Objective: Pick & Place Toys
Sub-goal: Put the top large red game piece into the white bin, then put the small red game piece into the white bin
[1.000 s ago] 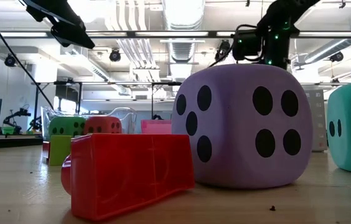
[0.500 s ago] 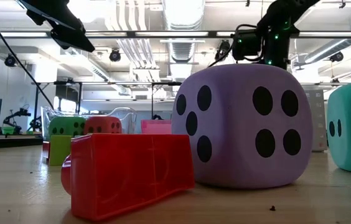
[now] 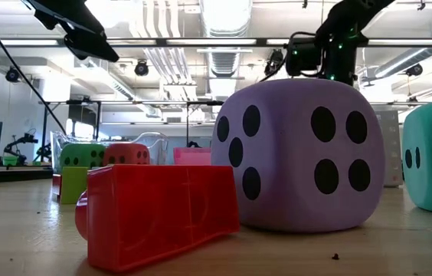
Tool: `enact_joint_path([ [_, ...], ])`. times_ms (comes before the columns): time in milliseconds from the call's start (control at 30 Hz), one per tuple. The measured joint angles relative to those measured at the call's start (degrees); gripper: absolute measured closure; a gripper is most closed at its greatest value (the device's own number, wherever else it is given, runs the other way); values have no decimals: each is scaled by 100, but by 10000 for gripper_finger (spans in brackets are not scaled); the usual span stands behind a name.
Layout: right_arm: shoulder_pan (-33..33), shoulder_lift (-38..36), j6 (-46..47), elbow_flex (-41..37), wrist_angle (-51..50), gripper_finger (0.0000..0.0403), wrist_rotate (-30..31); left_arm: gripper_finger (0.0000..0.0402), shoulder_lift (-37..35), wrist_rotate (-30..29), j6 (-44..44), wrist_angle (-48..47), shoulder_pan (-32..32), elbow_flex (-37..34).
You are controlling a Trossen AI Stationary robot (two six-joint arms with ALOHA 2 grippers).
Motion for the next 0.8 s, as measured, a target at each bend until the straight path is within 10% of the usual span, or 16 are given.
enact_joint_path([
  [800, 465, -83, 431, 677, -883, 81, 91, 73, 460, -575, -23, 323, -4, -201],
])
